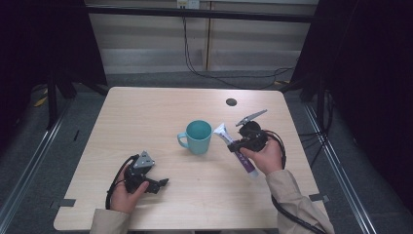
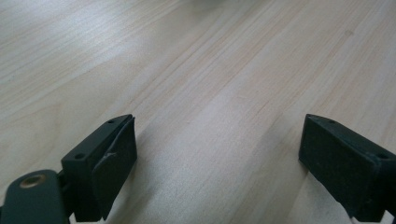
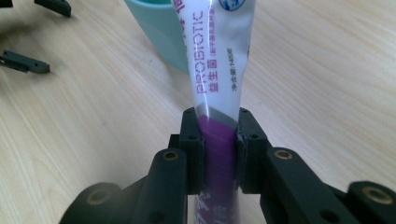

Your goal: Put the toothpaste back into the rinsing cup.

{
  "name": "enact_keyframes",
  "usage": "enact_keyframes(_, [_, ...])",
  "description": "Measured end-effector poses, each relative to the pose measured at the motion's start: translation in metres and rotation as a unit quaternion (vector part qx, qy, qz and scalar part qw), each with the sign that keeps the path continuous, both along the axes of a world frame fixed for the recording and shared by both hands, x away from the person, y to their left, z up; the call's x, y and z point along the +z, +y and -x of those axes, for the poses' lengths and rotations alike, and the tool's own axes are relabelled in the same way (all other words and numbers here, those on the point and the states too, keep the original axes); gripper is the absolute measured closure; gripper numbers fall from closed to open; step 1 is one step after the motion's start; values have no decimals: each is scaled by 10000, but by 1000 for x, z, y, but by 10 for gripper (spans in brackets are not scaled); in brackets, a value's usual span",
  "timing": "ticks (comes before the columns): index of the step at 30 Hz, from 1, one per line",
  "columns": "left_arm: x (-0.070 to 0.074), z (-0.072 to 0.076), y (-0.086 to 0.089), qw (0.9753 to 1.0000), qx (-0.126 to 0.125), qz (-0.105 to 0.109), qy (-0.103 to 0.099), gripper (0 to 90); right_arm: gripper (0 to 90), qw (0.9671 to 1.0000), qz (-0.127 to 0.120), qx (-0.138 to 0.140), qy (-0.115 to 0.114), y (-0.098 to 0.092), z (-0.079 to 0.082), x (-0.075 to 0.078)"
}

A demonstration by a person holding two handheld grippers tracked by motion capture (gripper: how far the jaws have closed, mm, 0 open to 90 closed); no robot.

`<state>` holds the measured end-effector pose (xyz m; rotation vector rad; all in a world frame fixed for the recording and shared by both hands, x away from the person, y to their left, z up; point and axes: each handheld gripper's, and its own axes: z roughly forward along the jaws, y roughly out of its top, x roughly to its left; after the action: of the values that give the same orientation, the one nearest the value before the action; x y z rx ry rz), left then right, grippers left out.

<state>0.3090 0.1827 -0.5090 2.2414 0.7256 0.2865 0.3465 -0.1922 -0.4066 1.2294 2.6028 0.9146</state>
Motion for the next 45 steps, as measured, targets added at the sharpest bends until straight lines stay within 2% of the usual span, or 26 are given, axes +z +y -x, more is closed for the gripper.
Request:
enact_keyframes(11, [0,0,0,10000,-14,9,8,109,761,9977,-461,-236,-449,-3,0,8])
enact_keyframes(15, [0,0,0,10000,-9,2,9,109,761,9950,-706,-307,-641,-4,-1,12])
enact_keyframes(23, [0,0,0,10000,8,-9,-2,110,761,9906,-980,-411,-863,-6,-1,20])
enact_keyframes(26, [0,0,0,10000,8,-10,-2,110,760,9885,-1008,-463,-1023,-6,-1,22])
enact_keyframes(30, [0,0,0,10000,7,-11,-2,109,761,9849,-1165,-559,-1148,-7,-1,23])
enact_keyframes(35, [0,0,0,10000,-7,-4,9,110,761,9827,-1236,-653,-1215,-8,-3,25])
enact_keyframes(40, [0,0,0,10000,-6,-4,8,110,761,9777,-1469,-744,-1302,-10,-5,28])
enact_keyframes(43, [0,0,0,10000,6,-12,-3,110,760,9773,-1422,-746,-1384,-8,-5,31])
enact_keyframes(45, [0,0,0,10000,6,-13,-2,109,760,9755,-1462,-780,-1444,-8,-6,33])
